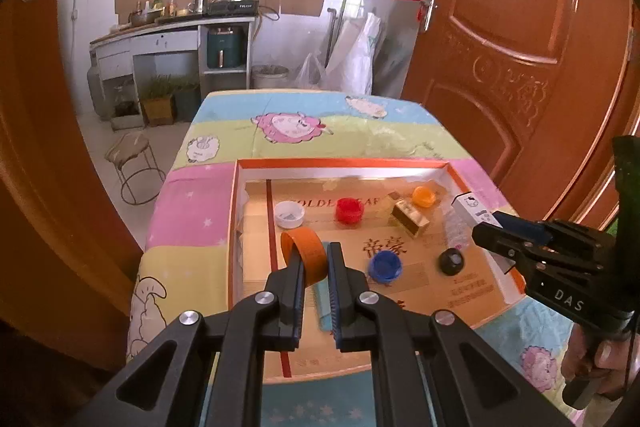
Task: Organize rigid objects
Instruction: 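Carry the Hello Kitty box with the right tool while the left tool carries the orange cap to the tray, then release the Hello Kitty box in the tray with the right tool while the left tool releases the orange cap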
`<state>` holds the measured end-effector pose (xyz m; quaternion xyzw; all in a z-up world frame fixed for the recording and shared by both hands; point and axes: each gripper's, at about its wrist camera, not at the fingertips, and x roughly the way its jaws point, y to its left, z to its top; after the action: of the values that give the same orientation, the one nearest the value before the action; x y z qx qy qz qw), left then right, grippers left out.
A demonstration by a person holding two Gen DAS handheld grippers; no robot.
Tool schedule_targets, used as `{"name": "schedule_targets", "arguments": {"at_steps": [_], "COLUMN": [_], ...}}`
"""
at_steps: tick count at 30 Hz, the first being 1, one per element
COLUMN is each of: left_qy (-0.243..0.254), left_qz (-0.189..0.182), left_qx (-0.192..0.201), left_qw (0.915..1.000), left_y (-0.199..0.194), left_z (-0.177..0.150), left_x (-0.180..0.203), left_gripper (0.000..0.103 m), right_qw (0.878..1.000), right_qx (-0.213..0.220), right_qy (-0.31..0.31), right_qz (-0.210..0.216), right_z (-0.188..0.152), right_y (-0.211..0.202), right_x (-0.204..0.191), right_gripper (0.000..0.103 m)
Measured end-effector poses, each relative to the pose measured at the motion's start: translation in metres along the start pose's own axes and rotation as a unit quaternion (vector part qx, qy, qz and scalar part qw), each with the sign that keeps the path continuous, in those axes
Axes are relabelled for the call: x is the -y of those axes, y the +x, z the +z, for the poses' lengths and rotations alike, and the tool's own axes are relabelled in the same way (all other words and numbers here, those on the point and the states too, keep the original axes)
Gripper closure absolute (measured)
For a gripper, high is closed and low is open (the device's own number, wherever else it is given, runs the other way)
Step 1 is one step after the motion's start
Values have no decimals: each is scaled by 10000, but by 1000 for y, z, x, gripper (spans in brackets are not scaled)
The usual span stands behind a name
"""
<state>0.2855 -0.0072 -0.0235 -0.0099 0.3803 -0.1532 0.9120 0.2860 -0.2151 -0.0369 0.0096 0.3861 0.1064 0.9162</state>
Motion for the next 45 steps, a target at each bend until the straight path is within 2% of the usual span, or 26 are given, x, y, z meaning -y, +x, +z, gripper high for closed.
{"name": "schedule_targets", "arguments": {"at_steps": [10, 22, 30, 39, 42, 45], "left_qy": [66, 176, 192, 251, 336, 349], "left_qz": [183, 289, 324, 381, 420, 432], "left_qx": [-401, -816, -918, -815, -804, -817], "left_qw": [9990, 9961, 9951, 9956, 9953, 9951], "left_y": [35, 59, 69, 70, 70, 70], "left_z": [-10, -18, -22, -23, -25, -27], "left_x": [-8, -13, -14, -10, -8, -8], "left_gripper": [92, 92, 92, 92, 91, 83], "right_qw": [9992, 9984, 9982, 9982, 9984, 9984], "right_qx": [-369, -526, -559, -553, -529, -514], "right_qy": [-90, -133, -128, -29, 11, 42], "right_qz": [108, 163, 180, 209, 220, 237], "right_z": [-12, -17, -17, -19, -20, -22], "right_y": [38, 53, 57, 56, 53, 52], "right_x": [-6, -8, -6, -2, -1, -1], "right_gripper": [75, 75, 78, 78, 78, 78]}}
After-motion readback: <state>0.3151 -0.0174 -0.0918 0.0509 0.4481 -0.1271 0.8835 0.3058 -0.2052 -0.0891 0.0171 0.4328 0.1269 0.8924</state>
